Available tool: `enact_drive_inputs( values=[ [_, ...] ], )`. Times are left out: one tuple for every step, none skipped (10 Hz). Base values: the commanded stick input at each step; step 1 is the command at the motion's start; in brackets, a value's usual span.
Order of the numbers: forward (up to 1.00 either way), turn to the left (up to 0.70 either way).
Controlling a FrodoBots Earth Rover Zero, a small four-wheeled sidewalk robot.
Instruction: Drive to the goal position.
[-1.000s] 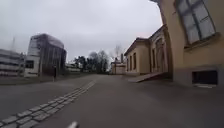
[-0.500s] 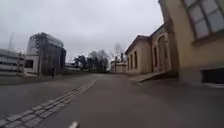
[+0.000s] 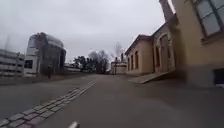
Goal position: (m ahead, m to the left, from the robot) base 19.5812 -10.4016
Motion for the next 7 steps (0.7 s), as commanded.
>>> enact_drive_inputs(
  values=[
    [1.0,0.0],
    [1.0,0.0],
    [1.0,0.0],
    [1.0,0.0],
    [0.44,0.0],
    [0.0,0.0],
    [0.0,0.0]
  ],
)
